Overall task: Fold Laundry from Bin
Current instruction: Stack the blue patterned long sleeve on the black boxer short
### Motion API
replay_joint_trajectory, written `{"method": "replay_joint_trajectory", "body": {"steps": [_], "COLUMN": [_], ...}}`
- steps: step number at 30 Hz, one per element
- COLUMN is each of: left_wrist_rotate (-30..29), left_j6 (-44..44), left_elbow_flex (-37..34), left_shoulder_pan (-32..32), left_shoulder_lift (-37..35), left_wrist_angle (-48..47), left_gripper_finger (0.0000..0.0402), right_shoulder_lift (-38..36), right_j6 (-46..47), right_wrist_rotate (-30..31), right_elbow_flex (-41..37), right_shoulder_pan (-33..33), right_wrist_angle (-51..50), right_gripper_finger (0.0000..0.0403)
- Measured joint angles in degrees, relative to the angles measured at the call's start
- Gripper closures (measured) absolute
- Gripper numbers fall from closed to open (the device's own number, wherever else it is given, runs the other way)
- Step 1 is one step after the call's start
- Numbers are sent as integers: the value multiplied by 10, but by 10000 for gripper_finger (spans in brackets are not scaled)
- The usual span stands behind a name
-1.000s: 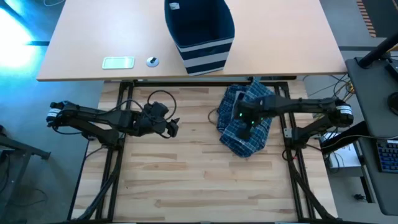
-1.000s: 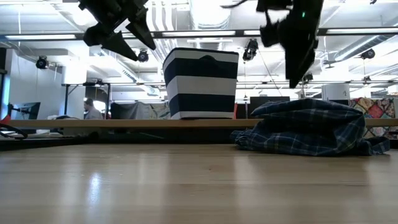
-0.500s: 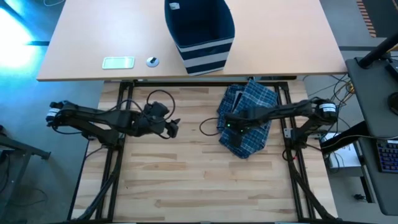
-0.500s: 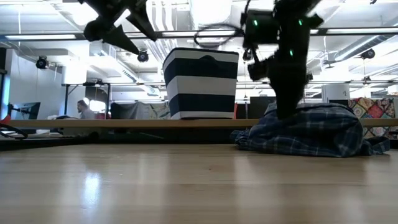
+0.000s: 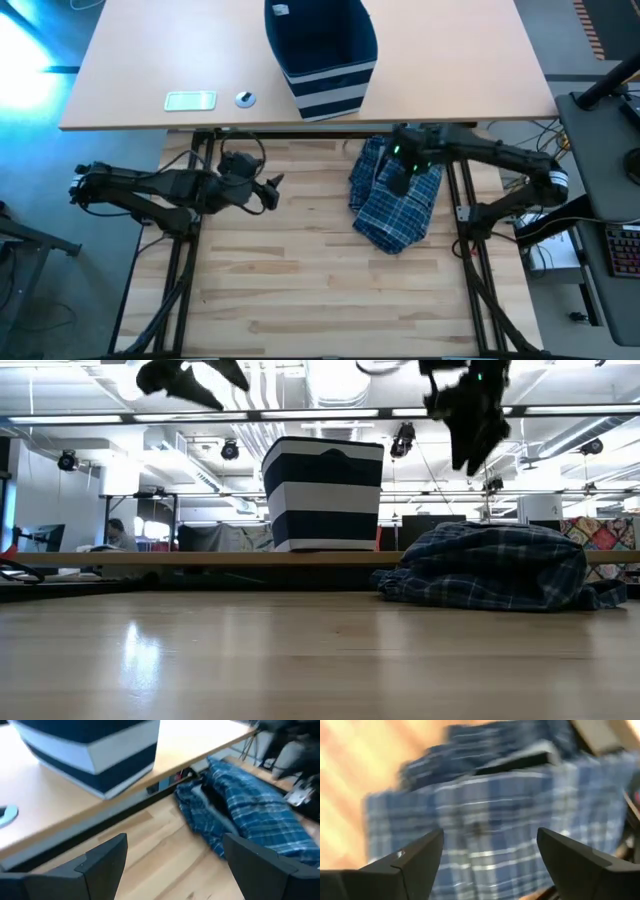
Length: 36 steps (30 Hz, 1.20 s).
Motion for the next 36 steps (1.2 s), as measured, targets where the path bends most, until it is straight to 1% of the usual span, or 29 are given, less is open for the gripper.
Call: {"method": "replay_joint_trajectory", "body": {"steps": [5,9,11,15,18,22,26,29,34,36], "left_wrist_rotate": [0,0,-1,0,0,0,0,0,0,3], "left_j6": [55,103,123,139,136,117,109,114,124,126], "left_elbow_flex": [52,90,103,119,120,115,108,108,107,105], "left_shoulder_pan": [-1,-1,-1,-1,-1,-1,-1,-1,-1,-1], "left_shoulder_lift": [-6,-7,-6,-5,-5,-5,-4,-7,-27,-34], "left_wrist_angle": [-1,-5,-7,-16,-31,-57,-64,-63,-63,-62], "left_gripper_finger": [91,91,91,91,91,91,91,91,91,91], "right_shoulder_lift": [-26,-21,-11,19,53,92,110,90,47,32], "right_j6": [54,119,153,246,295,297,290,275,220,195], "right_wrist_rotate": [24,28,28,64,96,100,89,97,102,88], "right_elbow_flex": [-59,-109,-137,-180,-199,-208,-181,-136,-38,-2], "right_shoulder_pan": [-134,-208,-229,-260,-273,-275,-270,-261,-234,-212], "right_wrist_angle": [52,133,196,283,293,323,304,280,204,177], "right_gripper_finger": [118,155,175,216,247,291,323,337,343,341]}}
